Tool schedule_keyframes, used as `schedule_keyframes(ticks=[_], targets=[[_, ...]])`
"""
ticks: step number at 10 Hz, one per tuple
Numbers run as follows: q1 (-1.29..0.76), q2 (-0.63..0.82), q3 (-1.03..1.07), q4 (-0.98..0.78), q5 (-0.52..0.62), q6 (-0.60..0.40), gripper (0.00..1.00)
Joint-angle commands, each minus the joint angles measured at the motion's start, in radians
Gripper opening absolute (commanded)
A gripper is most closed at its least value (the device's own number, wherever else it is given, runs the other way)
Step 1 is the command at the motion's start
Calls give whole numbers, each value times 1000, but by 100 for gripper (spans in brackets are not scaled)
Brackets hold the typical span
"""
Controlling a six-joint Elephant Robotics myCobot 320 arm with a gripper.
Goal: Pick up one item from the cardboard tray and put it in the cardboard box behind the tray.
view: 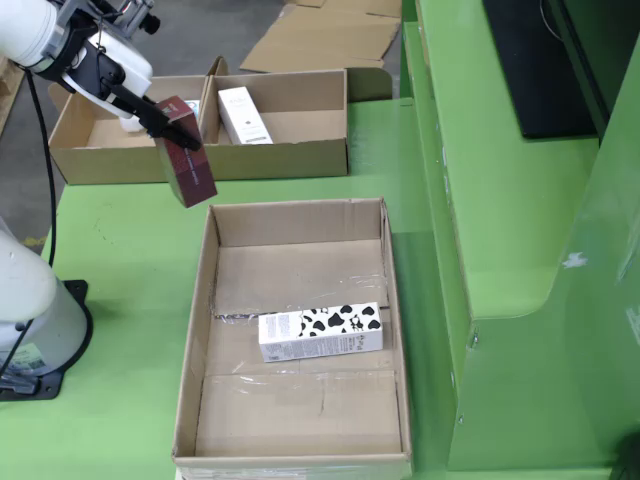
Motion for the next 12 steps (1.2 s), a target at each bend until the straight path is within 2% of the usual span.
schedule_keyframes(ticks=[1, 2, 3, 6, 12], targets=[[740, 116, -122, -137, -72, 107, 0], [809, 142, -158, -137, -66, 100, 0], [904, 155, -156, -179, -81, 142, 0], [1014, 146, -182, -182, -39, 119, 0], [1085, 133, -196, -171, -12, 80, 0]])
